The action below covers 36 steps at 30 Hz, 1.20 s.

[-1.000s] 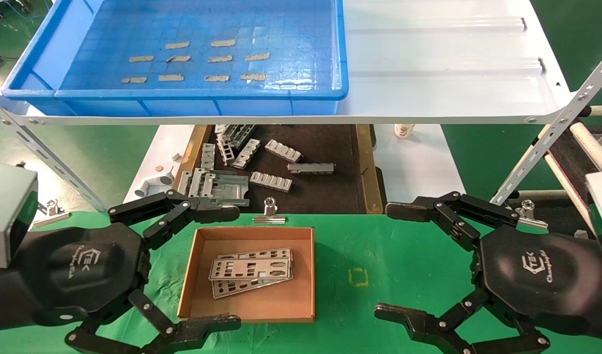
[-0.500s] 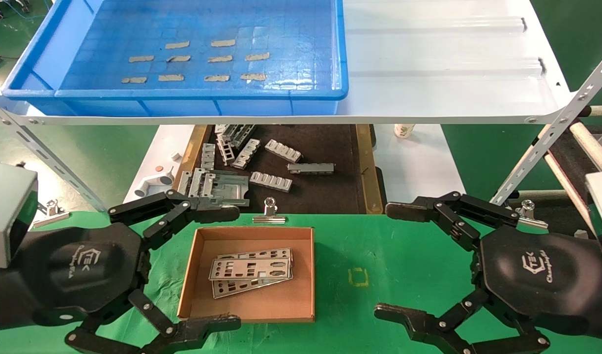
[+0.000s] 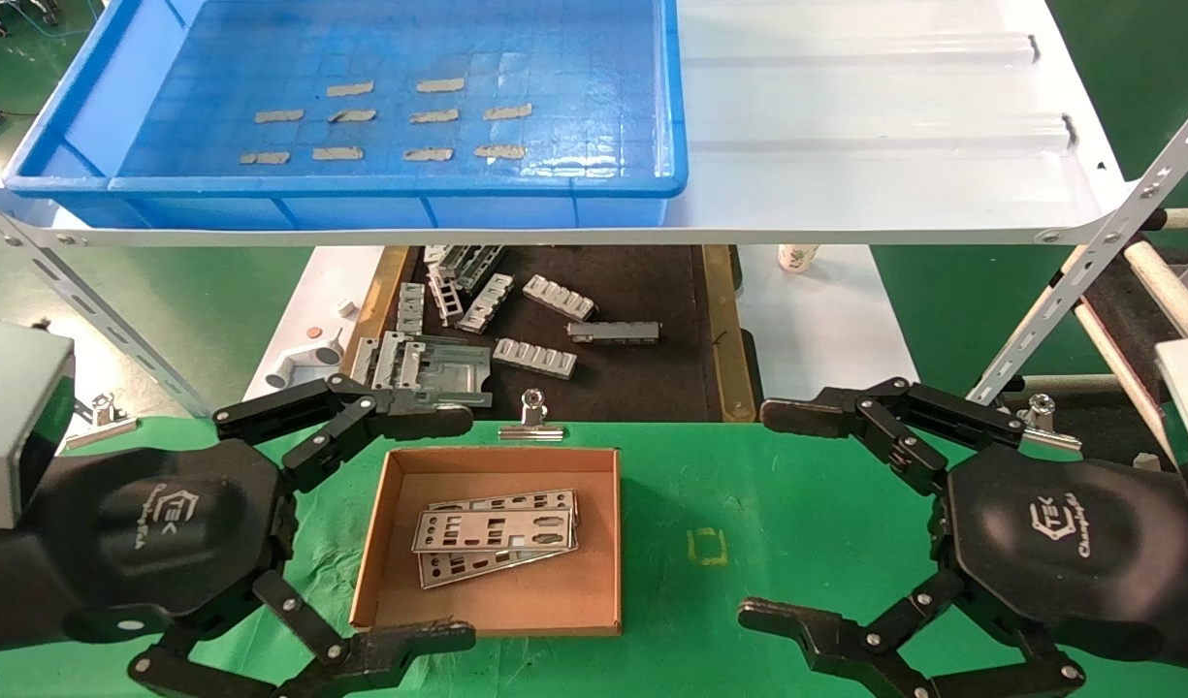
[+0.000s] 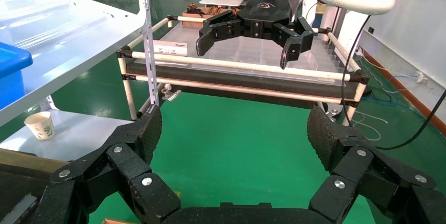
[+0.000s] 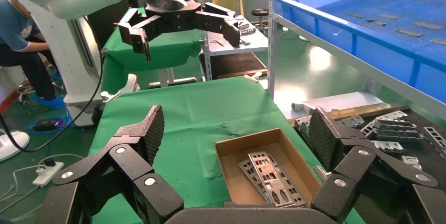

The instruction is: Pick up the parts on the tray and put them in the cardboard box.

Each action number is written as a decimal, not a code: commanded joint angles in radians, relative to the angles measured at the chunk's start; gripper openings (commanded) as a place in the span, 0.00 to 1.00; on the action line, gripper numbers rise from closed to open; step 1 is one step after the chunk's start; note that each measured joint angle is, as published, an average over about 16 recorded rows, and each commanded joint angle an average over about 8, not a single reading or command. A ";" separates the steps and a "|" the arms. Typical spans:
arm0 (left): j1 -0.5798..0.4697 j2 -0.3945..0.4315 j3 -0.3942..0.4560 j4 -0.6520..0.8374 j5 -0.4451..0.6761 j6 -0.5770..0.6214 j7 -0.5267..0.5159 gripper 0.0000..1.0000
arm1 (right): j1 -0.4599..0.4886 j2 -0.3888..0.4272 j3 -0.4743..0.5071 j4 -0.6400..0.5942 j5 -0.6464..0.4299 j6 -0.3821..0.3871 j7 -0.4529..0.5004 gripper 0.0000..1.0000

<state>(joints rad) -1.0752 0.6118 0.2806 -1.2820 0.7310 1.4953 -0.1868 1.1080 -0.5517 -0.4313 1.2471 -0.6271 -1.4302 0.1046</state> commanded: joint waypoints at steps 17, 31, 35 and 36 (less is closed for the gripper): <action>0.000 0.000 0.000 0.000 0.000 0.000 0.000 1.00 | 0.000 0.000 0.000 0.000 0.000 0.000 0.000 1.00; 0.000 0.000 0.000 0.000 0.000 0.000 0.000 1.00 | 0.000 0.000 0.000 0.000 0.000 0.000 0.000 1.00; 0.000 0.000 0.000 0.000 0.000 0.000 0.000 1.00 | 0.000 0.000 0.000 0.000 0.000 0.000 0.000 1.00; 0.000 0.000 0.000 0.000 0.000 0.000 0.000 1.00 | 0.000 0.000 0.000 0.000 0.000 0.000 0.000 1.00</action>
<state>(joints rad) -1.0752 0.6118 0.2806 -1.2820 0.7310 1.4953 -0.1868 1.1080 -0.5517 -0.4313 1.2471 -0.6271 -1.4302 0.1046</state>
